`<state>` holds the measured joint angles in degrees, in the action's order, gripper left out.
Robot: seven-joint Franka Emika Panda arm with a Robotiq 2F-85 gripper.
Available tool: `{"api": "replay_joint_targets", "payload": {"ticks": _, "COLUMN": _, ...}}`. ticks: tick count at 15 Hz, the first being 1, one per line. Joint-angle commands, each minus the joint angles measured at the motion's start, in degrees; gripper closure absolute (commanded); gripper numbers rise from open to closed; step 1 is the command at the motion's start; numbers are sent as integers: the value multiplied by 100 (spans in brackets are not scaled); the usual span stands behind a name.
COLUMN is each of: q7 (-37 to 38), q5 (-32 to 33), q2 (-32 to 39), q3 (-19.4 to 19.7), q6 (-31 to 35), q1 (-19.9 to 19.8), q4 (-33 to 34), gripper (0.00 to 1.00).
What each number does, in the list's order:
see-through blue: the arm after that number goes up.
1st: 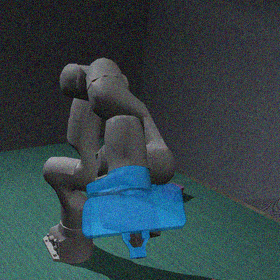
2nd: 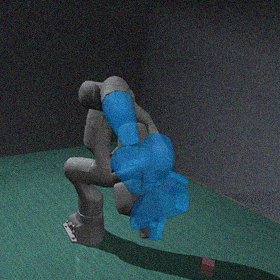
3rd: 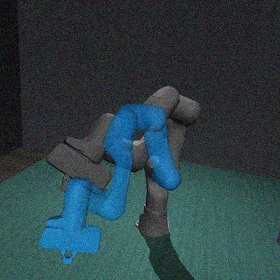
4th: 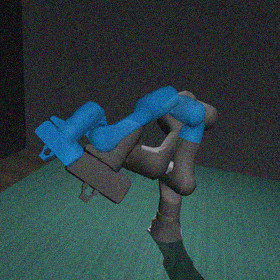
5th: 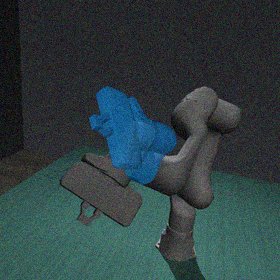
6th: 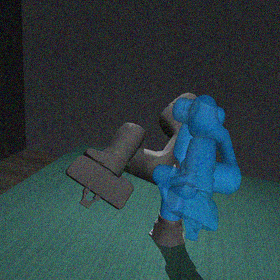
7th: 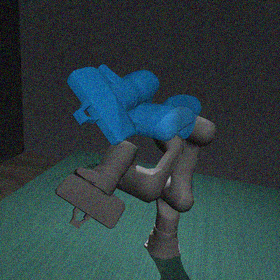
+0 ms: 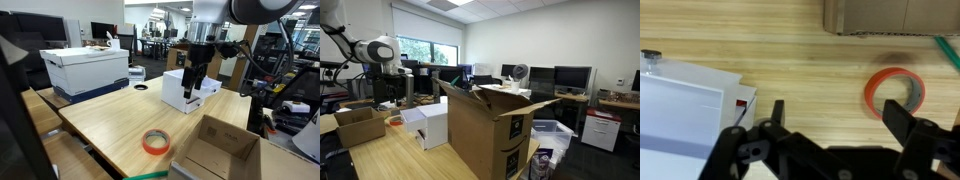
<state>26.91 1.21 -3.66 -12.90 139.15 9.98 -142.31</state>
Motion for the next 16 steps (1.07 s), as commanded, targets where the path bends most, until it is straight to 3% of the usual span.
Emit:
{"api": "replay_joint_targets", "payload": {"ticks": 1, "q7": 386, "q5": 456, "q2": 271, "q3": -81, "q6": 322, "q1": 60, "q4": 109, "gripper": 0}}
{"api": "replay_joint_targets", "payload": {"ticks": 8, "q7": 882, "q5": 1247, "q2": 1091, "q3": -128, "q6": 471, "q1": 435, "q4": 663, "gripper": 0}}
{"api": "replay_joint_targets", "payload": {"ticks": 16, "q7": 836, "q5": 1328, "q2": 1675, "q3": 73, "q6": 467, "q1": 916, "q4": 1138, "gripper": 0}}
